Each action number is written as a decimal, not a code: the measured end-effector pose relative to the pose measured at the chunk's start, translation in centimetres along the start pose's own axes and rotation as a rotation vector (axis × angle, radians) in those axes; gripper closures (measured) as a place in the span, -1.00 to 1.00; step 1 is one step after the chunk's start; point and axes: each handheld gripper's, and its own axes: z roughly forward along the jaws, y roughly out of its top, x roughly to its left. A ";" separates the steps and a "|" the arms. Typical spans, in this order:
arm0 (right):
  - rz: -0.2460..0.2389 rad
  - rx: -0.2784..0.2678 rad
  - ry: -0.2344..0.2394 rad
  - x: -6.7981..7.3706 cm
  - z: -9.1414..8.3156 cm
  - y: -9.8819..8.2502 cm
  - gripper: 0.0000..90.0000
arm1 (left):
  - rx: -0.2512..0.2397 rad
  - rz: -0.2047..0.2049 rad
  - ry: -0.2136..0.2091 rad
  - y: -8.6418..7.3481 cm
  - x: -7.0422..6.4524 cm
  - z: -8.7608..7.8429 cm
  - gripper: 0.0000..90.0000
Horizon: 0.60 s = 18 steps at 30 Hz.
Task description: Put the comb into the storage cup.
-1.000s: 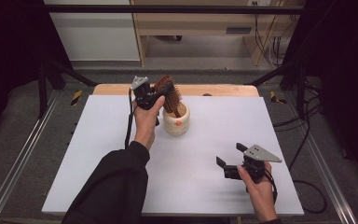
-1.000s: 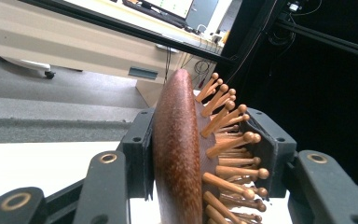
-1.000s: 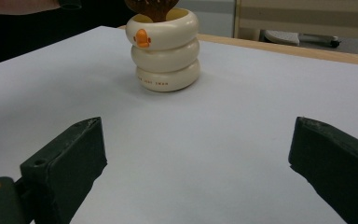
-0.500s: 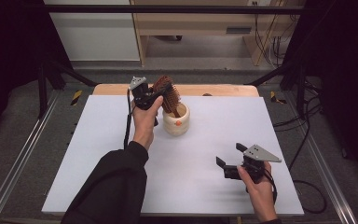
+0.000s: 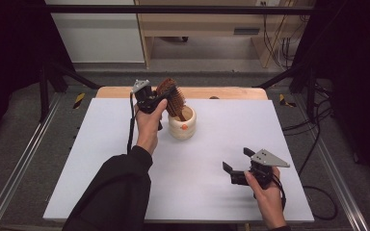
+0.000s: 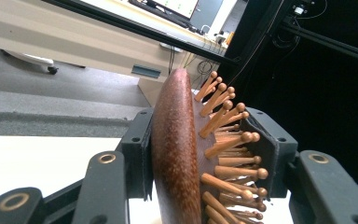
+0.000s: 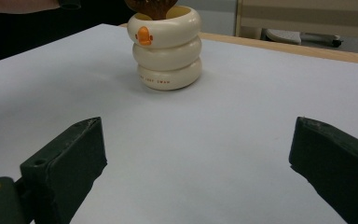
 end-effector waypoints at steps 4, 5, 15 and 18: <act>-0.001 -0.001 0.001 0.0 0.0 0.0 -0.91 | -0.002 -0.002 0.000 0.0 0.0 0.0 0.08; -0.001 -0.001 0.001 0.0 0.0 0.0 -0.91 | -0.002 -0.002 -0.001 0.0 0.0 0.0 0.08; 0.000 0.000 0.000 0.0 0.0 0.0 -0.91 | 0.002 -0.005 0.001 0.0 0.0 0.0 0.08; 0.000 0.000 0.002 0.0 0.0 0.0 -0.91 | 0.002 -0.008 0.002 0.0 0.0 0.0 0.08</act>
